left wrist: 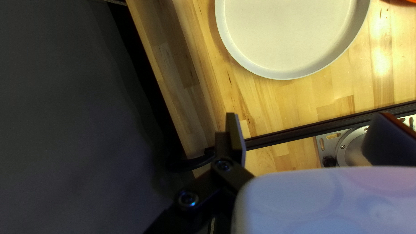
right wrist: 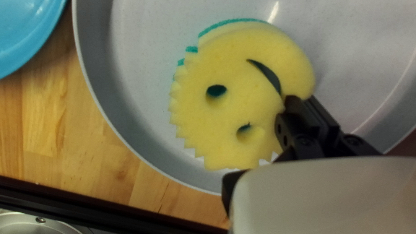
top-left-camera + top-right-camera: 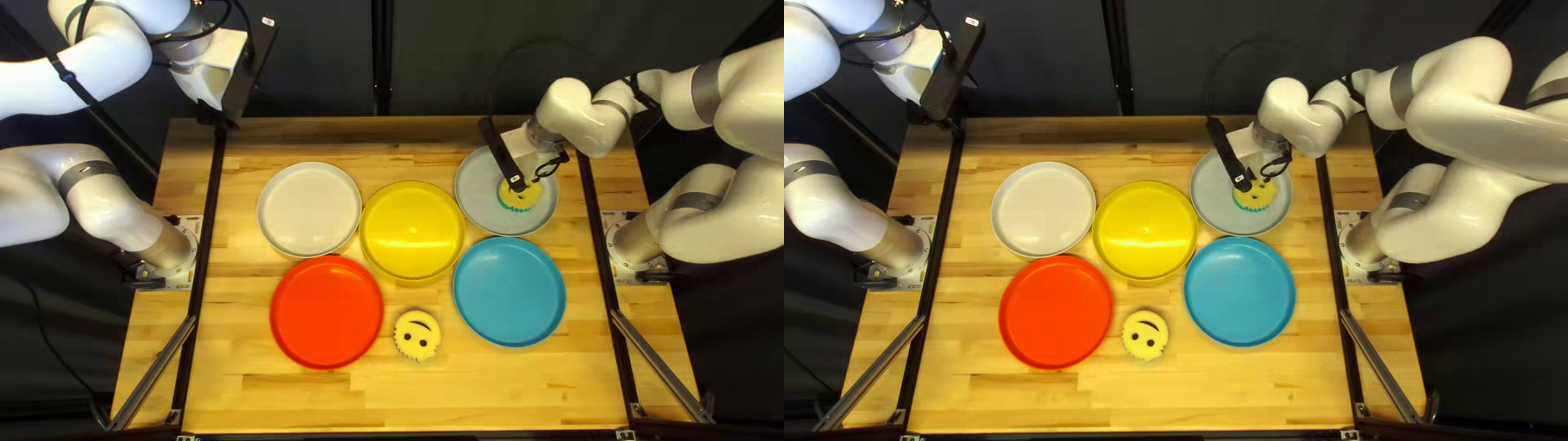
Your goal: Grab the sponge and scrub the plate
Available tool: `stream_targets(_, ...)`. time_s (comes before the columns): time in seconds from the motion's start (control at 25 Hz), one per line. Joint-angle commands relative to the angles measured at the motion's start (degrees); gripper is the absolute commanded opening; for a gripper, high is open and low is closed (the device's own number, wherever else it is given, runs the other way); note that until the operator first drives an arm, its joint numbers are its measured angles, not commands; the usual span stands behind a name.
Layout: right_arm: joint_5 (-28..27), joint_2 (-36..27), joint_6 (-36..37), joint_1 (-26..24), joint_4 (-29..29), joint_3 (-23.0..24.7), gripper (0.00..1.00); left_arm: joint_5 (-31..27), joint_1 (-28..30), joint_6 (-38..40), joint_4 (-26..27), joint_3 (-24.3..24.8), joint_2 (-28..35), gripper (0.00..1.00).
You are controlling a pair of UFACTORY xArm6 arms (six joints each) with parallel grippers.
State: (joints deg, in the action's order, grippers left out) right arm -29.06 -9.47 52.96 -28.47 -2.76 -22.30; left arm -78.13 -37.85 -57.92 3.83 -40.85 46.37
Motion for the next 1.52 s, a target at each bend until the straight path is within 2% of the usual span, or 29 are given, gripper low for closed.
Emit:
stream_targets(0.04,0.8,3.0,-0.3,1.2,-0.4,-3.4,0.0,0.0,0.0,0.0,0.0,0.0,0.0,1.0)
stream_targets(0.28,2.7,4.8,0.3,1.8,-1.3,-4.2,0.0,0.0,0.0,0.0,0.0,0.0,0.0,1.0)
stream_targets(0.6,2.0,-1.9,2.0,-2.3,0.4,3.5,0.0,0.0,0.0,0.0,0.0,0.0,0.0,1.0)
stream_targets(0.72,0.0,-5.9,3.3,-5.8,1.5,6.7,0.0,0.0,0.0,0.0,0.0,0.0,0.0,1.0)
stream_targets(0.92,-3.5,-10.2,2.7,-8.5,2.9,8.3,0.0,0.0,0.0,0.0,0.0,0.0,0.0,1.0)
stream_targets(1.08,-3.5,-9.5,1.9,-8.7,3.2,7.6,0.0,0.0,0.0,0.0,0.0,0.0,0.0,1.0)
stream_targets(1.36,-0.3,-1.0,-0.1,-4.3,1.8,0.9,0.0,0.0,0.0,0.0,0.0,0.0,0.0,1.0)
stream_targets(1.52,0.1,1.8,-1.0,-1.6,1.2,-2.6,0.0,0.0,0.0,0.0,0.0,0.0,0.0,1.0)
